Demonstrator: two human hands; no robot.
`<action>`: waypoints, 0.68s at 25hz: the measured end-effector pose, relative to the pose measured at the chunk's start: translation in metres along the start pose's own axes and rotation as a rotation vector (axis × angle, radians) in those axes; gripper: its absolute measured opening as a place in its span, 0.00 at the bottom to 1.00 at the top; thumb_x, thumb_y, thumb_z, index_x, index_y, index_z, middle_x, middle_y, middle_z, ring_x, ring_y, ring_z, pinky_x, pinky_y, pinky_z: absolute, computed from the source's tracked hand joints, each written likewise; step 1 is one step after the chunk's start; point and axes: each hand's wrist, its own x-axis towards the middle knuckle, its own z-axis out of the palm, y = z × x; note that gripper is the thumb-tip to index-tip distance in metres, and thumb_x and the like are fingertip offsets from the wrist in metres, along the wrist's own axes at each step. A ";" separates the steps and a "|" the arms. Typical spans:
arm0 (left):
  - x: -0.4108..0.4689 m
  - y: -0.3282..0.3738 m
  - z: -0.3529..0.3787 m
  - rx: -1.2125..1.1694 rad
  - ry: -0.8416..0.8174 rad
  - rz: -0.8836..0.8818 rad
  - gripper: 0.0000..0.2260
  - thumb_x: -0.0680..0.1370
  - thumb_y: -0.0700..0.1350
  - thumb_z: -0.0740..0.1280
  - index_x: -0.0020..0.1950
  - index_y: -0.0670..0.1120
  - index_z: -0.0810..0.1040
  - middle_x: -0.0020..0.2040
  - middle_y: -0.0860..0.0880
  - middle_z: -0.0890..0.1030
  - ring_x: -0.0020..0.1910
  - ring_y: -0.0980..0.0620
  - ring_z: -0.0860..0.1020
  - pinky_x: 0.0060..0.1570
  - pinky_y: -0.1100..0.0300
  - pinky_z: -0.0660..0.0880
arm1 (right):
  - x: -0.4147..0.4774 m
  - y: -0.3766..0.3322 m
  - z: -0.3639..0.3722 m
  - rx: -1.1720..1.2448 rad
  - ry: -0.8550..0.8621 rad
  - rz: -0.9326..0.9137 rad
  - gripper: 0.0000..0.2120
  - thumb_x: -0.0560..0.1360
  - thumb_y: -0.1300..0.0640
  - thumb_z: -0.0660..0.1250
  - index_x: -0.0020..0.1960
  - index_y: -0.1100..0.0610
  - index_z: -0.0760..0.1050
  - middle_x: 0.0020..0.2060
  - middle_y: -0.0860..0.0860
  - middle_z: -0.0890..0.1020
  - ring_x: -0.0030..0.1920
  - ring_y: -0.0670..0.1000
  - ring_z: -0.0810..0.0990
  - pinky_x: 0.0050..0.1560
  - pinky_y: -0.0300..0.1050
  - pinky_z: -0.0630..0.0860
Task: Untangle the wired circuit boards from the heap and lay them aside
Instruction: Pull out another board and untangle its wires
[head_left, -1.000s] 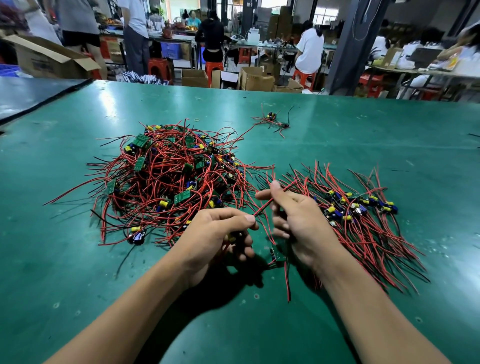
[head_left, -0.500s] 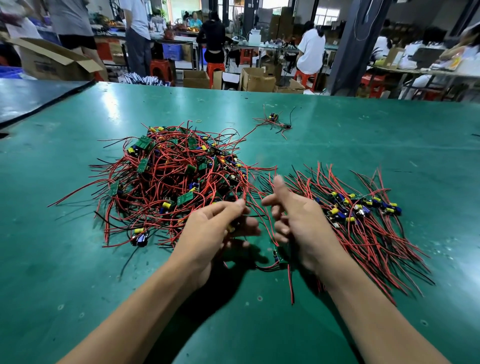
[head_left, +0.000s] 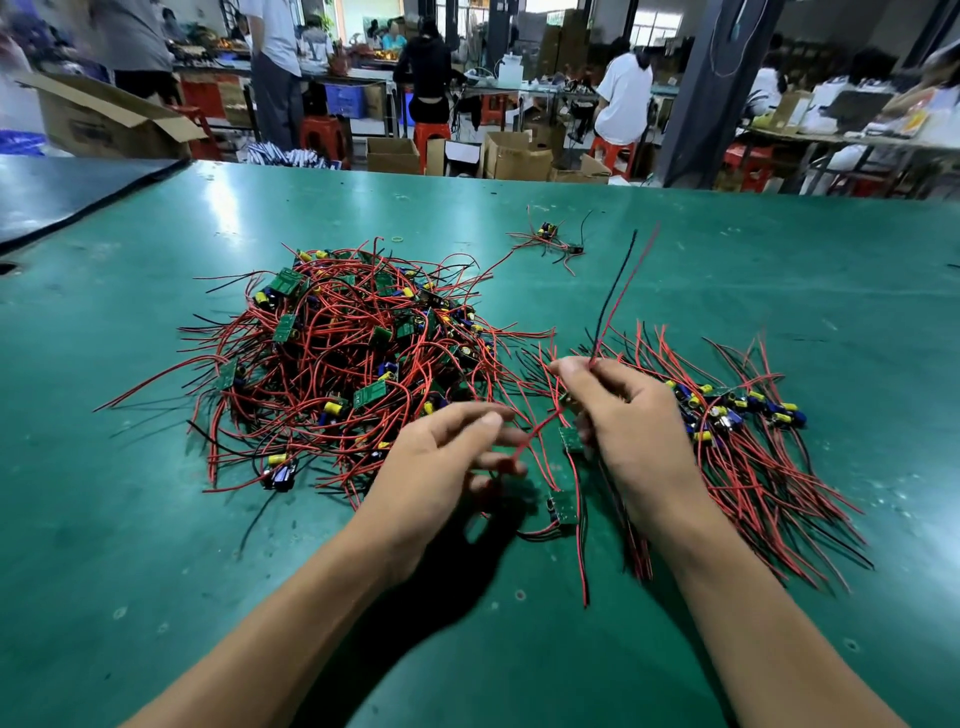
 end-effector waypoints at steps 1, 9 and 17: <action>-0.001 -0.004 -0.002 0.232 -0.006 0.080 0.05 0.79 0.40 0.67 0.53 0.44 0.81 0.47 0.46 0.86 0.42 0.52 0.83 0.44 0.61 0.79 | 0.006 -0.001 -0.007 0.067 0.025 0.059 0.11 0.81 0.51 0.66 0.47 0.55 0.84 0.25 0.43 0.72 0.24 0.45 0.65 0.25 0.36 0.63; -0.005 -0.019 0.002 1.095 -0.205 0.505 0.20 0.71 0.65 0.70 0.51 0.50 0.82 0.43 0.54 0.79 0.44 0.57 0.75 0.47 0.61 0.72 | 0.016 0.011 -0.035 -0.744 -0.110 0.045 0.20 0.76 0.38 0.68 0.48 0.55 0.85 0.37 0.47 0.85 0.44 0.48 0.83 0.43 0.43 0.75; -0.007 -0.010 -0.004 0.959 -0.003 0.625 0.12 0.74 0.51 0.72 0.54 0.47 0.83 0.45 0.54 0.82 0.40 0.57 0.79 0.45 0.60 0.76 | 0.008 0.018 -0.018 -0.752 -0.030 -0.145 0.15 0.72 0.41 0.74 0.56 0.46 0.81 0.44 0.47 0.78 0.46 0.48 0.78 0.50 0.45 0.74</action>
